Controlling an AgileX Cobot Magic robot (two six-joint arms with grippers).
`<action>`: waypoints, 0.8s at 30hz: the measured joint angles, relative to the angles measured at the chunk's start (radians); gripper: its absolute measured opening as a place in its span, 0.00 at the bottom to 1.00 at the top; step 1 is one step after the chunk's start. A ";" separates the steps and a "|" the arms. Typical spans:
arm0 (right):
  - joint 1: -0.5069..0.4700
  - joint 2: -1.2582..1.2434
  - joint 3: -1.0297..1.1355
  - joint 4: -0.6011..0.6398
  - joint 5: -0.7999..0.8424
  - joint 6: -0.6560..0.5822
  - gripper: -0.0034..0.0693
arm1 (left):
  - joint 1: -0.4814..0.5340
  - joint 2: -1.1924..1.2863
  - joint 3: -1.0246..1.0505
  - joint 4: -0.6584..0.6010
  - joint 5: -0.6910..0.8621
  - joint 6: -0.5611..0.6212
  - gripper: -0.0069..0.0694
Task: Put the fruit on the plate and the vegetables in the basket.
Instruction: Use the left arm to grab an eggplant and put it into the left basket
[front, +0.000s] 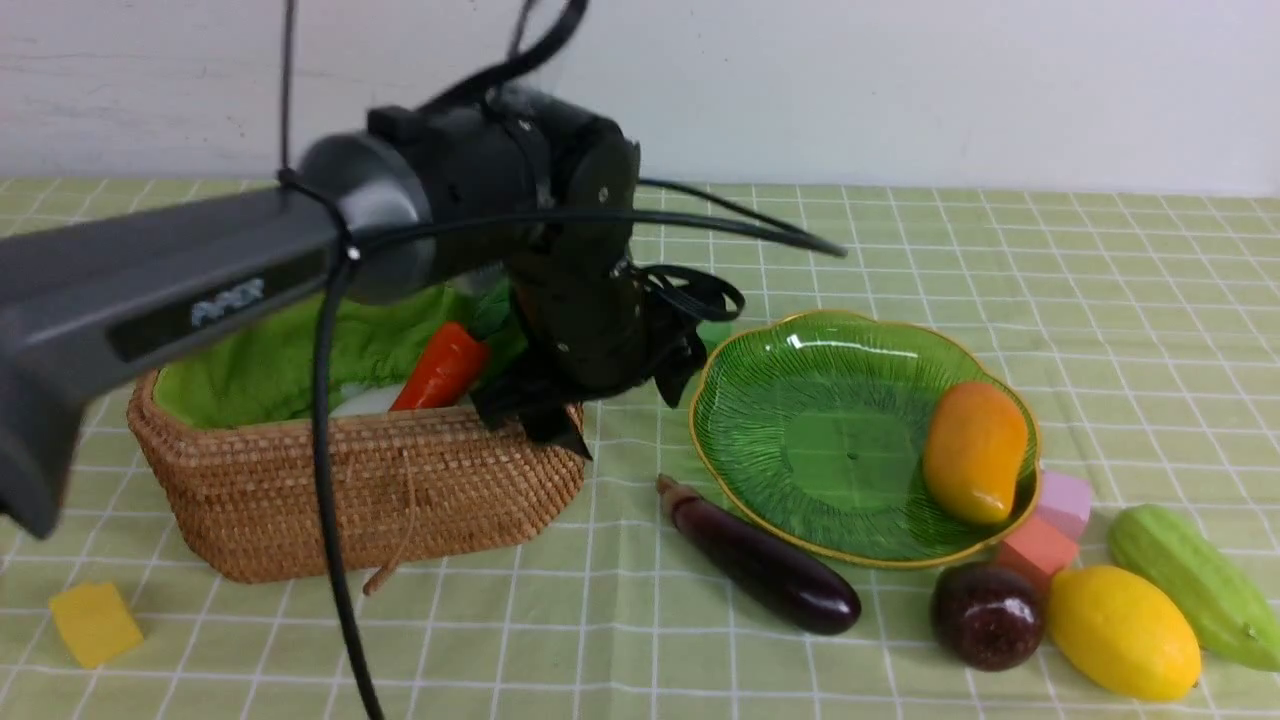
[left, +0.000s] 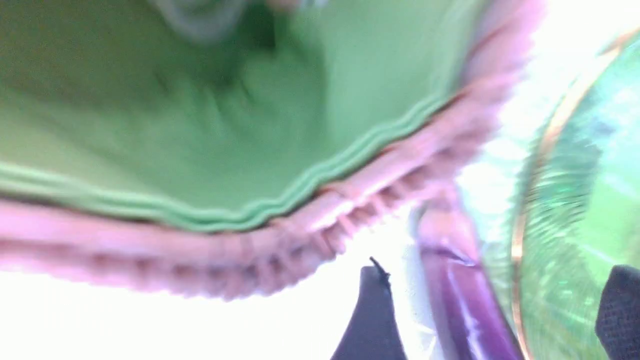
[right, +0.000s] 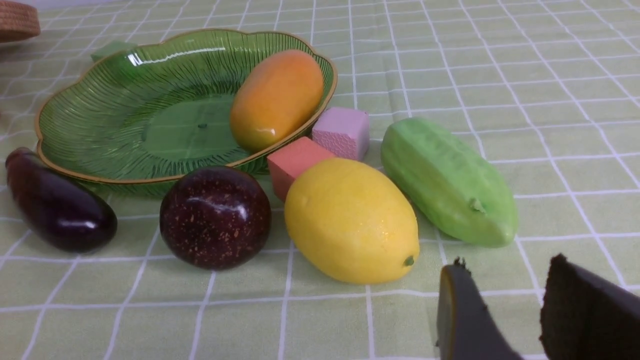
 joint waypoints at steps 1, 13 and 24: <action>0.000 0.000 0.000 0.000 0.000 0.000 0.38 | -0.009 -0.029 -0.001 0.022 0.009 0.020 0.81; 0.000 0.000 0.000 -0.003 0.000 0.000 0.38 | -0.261 -0.021 -0.002 0.088 0.095 1.037 0.65; 0.000 0.000 0.000 -0.004 0.000 0.000 0.38 | -0.149 0.027 0.000 -0.108 0.244 1.876 0.58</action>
